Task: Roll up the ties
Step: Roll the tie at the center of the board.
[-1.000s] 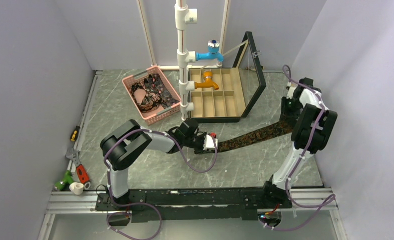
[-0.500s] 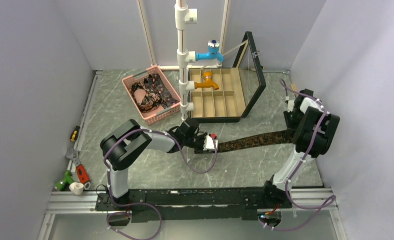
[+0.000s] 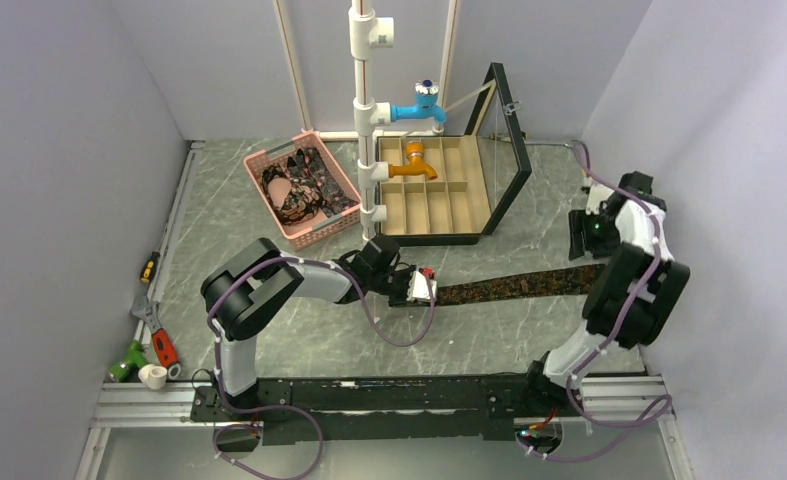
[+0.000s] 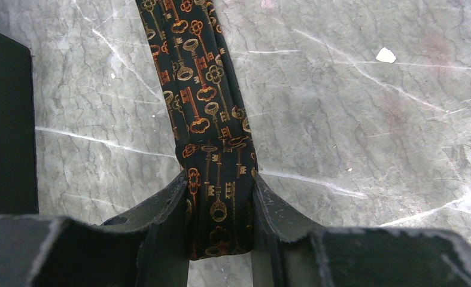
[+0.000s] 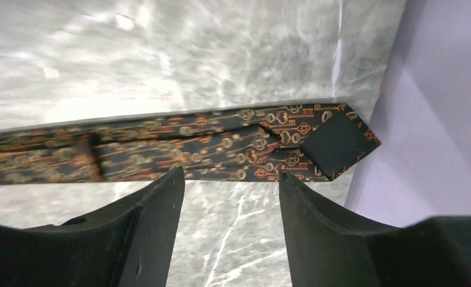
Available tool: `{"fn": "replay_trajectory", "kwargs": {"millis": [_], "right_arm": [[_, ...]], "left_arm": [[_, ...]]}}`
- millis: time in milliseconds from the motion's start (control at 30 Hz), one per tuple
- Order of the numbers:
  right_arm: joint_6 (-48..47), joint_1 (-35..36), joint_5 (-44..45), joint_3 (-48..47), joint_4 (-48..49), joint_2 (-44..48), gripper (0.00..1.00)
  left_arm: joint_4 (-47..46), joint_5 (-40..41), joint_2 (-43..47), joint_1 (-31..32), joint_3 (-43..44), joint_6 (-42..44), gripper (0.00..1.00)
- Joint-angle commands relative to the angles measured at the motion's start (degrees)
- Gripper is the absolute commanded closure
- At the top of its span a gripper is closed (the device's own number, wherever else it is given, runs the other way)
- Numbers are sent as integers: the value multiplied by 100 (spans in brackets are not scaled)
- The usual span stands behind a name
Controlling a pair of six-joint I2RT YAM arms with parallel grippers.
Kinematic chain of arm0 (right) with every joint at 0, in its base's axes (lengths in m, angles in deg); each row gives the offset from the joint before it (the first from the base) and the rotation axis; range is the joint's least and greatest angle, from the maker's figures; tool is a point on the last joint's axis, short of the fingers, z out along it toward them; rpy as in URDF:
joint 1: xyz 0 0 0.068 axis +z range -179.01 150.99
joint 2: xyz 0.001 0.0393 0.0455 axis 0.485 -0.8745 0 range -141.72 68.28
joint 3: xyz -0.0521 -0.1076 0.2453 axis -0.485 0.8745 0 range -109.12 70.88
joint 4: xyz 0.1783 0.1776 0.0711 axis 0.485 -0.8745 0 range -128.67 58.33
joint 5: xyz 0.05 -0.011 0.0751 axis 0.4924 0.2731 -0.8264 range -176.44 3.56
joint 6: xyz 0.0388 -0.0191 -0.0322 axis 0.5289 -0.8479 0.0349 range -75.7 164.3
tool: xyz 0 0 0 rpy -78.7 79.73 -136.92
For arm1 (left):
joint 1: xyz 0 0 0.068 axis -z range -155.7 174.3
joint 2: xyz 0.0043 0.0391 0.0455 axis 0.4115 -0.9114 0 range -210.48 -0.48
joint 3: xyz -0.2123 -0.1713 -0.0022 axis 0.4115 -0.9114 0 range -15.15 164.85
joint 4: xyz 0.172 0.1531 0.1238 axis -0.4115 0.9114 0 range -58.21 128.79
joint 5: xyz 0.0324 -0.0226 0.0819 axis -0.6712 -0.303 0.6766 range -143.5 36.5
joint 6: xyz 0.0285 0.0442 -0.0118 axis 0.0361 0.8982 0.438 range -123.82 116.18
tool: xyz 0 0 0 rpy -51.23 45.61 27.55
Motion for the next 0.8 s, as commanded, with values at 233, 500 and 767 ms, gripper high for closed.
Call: {"fn": "replay_trajectory", "kwargs": {"millis": [233, 500, 767], "right_arm": [[1873, -11, -4044, 239, 31, 2613, 0], [4168, 1519, -4682, 2181, 1988, 3698, 18], [6308, 2830, -3380, 4186, 3826, 4057, 41]], "left_arm": [[1472, 405, -476, 69, -424, 144, 94], [1476, 394, -509, 69, -420, 109, 94], [1441, 375, -501, 74, -459, 76, 94]]}}
